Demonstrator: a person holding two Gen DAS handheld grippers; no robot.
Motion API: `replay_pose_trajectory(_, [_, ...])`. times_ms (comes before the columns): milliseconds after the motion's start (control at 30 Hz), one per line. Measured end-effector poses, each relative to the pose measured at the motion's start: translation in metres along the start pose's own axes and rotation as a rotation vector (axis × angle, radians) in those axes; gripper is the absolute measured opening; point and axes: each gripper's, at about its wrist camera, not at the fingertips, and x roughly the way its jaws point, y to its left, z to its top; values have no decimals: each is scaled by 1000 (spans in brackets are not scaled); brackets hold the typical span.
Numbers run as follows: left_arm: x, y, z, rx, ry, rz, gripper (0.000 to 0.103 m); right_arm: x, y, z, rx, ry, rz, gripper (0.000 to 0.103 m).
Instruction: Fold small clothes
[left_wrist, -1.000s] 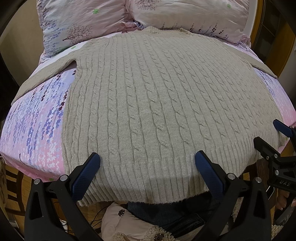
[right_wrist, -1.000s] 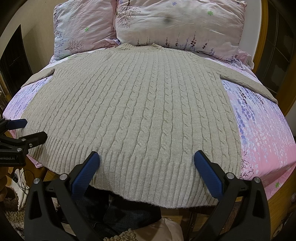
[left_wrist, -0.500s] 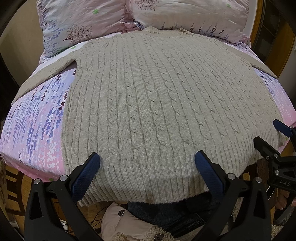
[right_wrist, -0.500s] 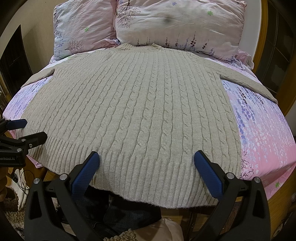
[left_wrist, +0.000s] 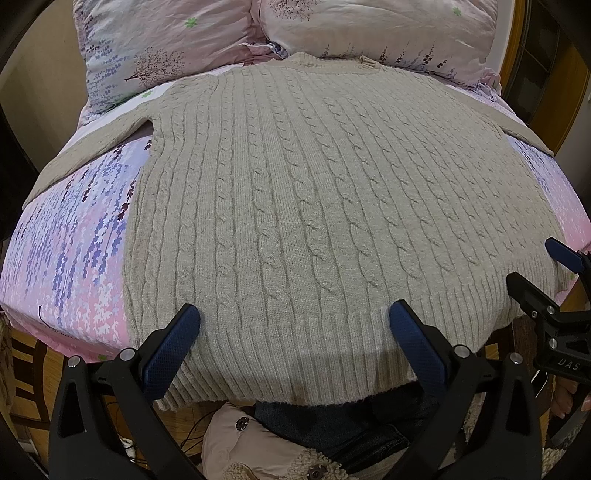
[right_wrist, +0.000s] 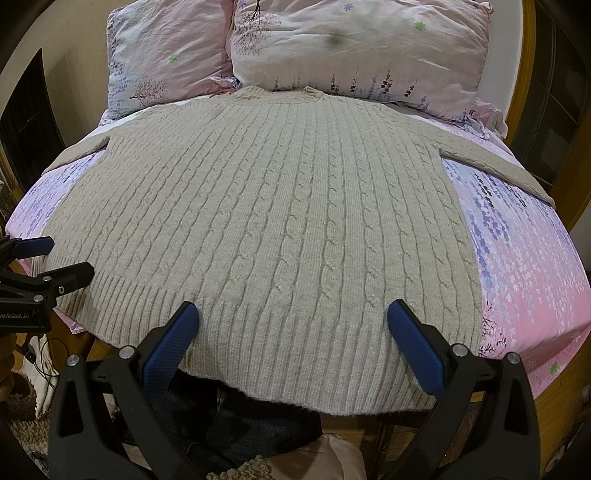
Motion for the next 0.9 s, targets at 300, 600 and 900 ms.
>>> replay_pose_trajectory(300, [0, 0, 0, 0, 0, 0, 102, 1, 0, -1, 0, 0, 0, 101])
replay_pose_trajectory(600, [1, -1, -2, 5, 7, -3, 102, 1, 2, 0, -18, 11, 9, 101])
replay_pose_trajectory(900, [0, 7, 6, -9, 3, -46, 102, 0, -31, 25, 26, -41, -12, 101])
